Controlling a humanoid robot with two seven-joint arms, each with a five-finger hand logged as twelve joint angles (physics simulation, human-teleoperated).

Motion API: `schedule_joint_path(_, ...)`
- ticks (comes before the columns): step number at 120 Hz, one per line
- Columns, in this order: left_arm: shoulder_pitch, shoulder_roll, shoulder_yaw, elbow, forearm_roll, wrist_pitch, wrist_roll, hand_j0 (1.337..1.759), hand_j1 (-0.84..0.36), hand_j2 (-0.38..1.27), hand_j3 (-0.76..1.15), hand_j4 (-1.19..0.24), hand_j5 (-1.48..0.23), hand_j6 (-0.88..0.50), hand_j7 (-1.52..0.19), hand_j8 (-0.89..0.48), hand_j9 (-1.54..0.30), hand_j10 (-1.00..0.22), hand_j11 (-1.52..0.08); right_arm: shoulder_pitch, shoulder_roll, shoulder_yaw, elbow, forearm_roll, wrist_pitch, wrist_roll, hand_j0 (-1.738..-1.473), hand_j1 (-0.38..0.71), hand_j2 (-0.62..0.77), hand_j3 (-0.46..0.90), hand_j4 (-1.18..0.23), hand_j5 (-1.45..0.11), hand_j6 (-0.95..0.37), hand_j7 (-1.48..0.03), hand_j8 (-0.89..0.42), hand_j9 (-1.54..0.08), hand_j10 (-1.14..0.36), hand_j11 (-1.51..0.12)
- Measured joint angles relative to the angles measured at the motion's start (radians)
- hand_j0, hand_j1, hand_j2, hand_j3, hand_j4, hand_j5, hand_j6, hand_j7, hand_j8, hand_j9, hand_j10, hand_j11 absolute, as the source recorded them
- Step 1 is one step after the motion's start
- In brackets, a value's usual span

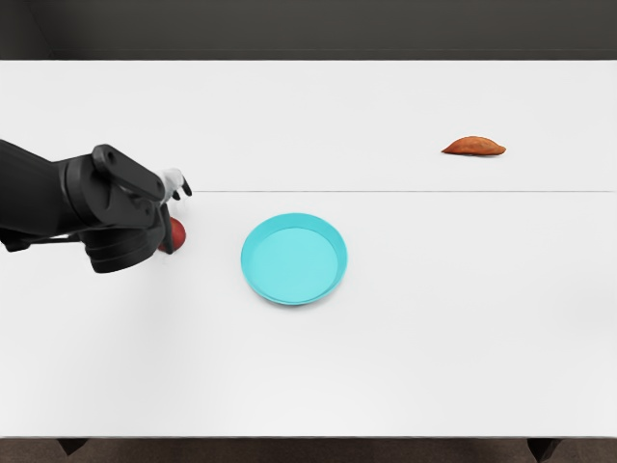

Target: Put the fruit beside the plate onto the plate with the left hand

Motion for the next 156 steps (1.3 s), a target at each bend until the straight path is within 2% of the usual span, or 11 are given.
schedule_joint_path(37, -0.003, 0.000, -0.037, -0.048, 0.000, 0.064, 0.001, 1.658, -0.02, 0.06, 0.00, -0.31, -0.40, -0.31, -0.40, -0.31, -0.40, -0.31, -0.40, 0.000, 0.000, 0.000, 0.000, 0.000, 0.000, 0.000, -1.658, -0.33, 0.00, 0.00, -0.02, -0.02, -0.02, -0.02, -0.02, -0.02, -0.02, -0.02)
schedule_joint_path(68, 0.013, 0.000, -0.034, -0.050, -0.005, 0.112, 0.001, 1.658, -0.02, 0.06, 0.00, -0.31, -0.40, -0.31, -0.40, -0.31, -0.40, -0.31, -0.40, 0.000, 0.000, 0.000, 0.000, 0.000, 0.000, 0.000, -1.658, -0.33, 0.00, 0.00, -0.02, -0.02, -0.02, -0.02, -0.02, -0.02, -0.02, -0.02)
schedule_joint_path(156, 0.043, 0.000, -0.020, -0.049, -0.025, 0.116, 0.001, 1.658, -0.05, 0.07, 0.00, -0.34, -0.44, -0.34, -0.44, -0.34, -0.44, -0.34, -0.44, 0.000, 0.000, 0.000, 0.000, 0.000, 0.000, 0.000, -1.658, -0.33, 0.00, 0.00, -0.02, -0.02, -0.02, -0.02, -0.02, -0.02, -0.02, -0.02)
